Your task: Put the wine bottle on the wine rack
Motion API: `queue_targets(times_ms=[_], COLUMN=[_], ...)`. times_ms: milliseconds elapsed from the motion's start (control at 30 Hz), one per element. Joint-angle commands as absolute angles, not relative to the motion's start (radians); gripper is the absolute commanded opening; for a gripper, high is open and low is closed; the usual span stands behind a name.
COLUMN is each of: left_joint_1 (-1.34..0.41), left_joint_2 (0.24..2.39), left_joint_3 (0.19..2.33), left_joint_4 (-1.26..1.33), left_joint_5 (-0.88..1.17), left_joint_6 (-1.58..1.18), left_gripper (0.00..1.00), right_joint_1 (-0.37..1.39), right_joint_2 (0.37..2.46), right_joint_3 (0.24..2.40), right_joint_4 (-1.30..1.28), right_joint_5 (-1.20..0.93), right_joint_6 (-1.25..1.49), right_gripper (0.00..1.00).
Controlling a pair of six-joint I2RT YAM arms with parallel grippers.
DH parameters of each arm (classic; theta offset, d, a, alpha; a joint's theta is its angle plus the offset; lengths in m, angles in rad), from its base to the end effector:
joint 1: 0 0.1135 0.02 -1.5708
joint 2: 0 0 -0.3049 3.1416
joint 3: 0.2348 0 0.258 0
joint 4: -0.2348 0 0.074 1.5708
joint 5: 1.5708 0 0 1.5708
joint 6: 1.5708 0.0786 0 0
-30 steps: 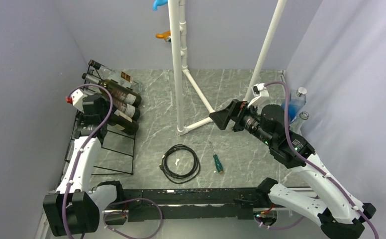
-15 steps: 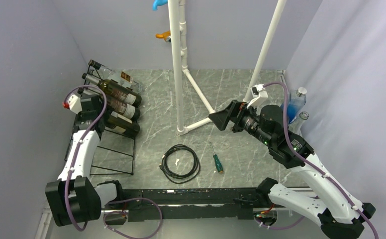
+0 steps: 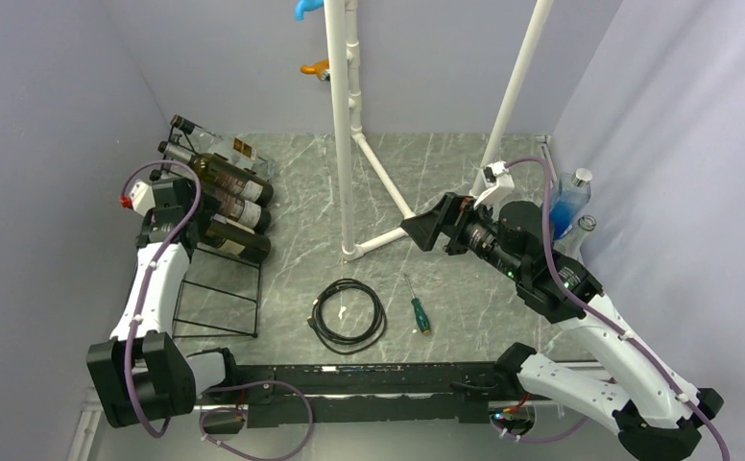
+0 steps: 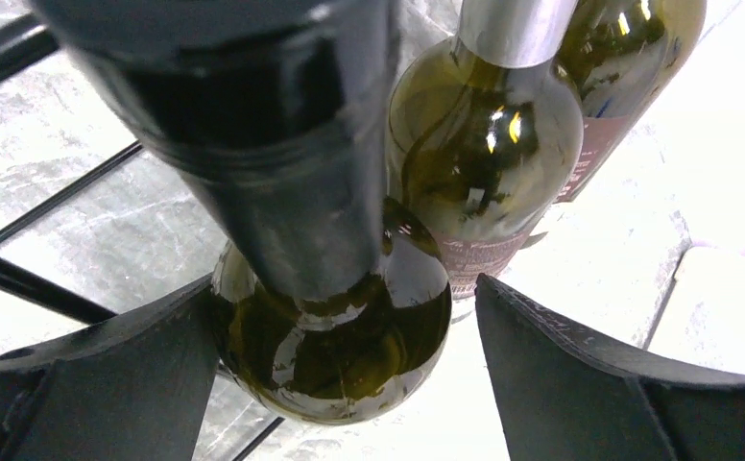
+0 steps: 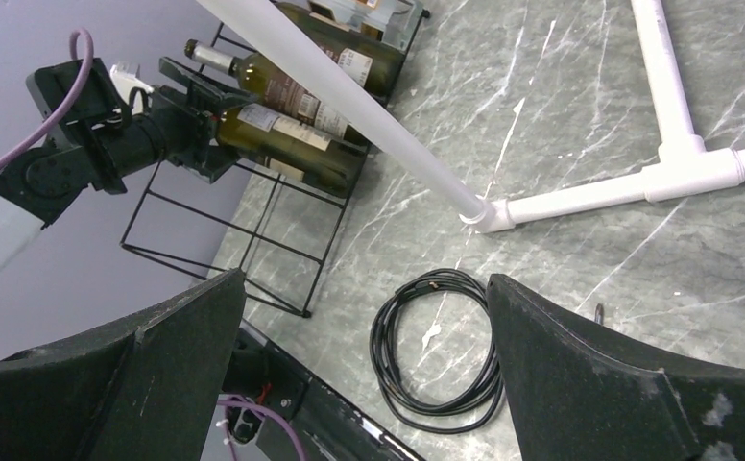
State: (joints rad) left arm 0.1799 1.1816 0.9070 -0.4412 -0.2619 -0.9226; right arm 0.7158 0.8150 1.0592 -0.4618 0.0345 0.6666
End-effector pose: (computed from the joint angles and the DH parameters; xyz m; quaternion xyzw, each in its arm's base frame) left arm 0.2671 0.0693 0.2870 -0.5186 0.7402 -0.0384 0.4261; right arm 0.1442 0.1218 0.4214 -0.0084 0.7796 0.3887 0.4909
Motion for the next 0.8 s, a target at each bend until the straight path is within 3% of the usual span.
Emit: queue_targets(times_ms=[0,533,767], left_joint_1=[0.181,0.18,0.178], left_joint_2=[1.133,0.972,0.971], left_joint_3=[0.956,0.96,0.988], left_joint_4=[-0.481,-0.467,-0.399], left_joint_5=[-0.235,-0.276,-0.185], left_joint_6=[-0.923,-0.884,-0.756], left_gripper=[1.0,1.0,0.98], right_joint_1=[0.716,0.716,0.716], right_joint_2=[0.824,0.878,0.878], right_joint_3=[1.086,1.163,1.175], right_joint_4=[-0.435,-0.48,-0.538], right_joint_5=[0.026,0.021,0.08], right_joint_6=[0.68,0.717,0.709], right_gripper=[0.99,0.99,0.99])
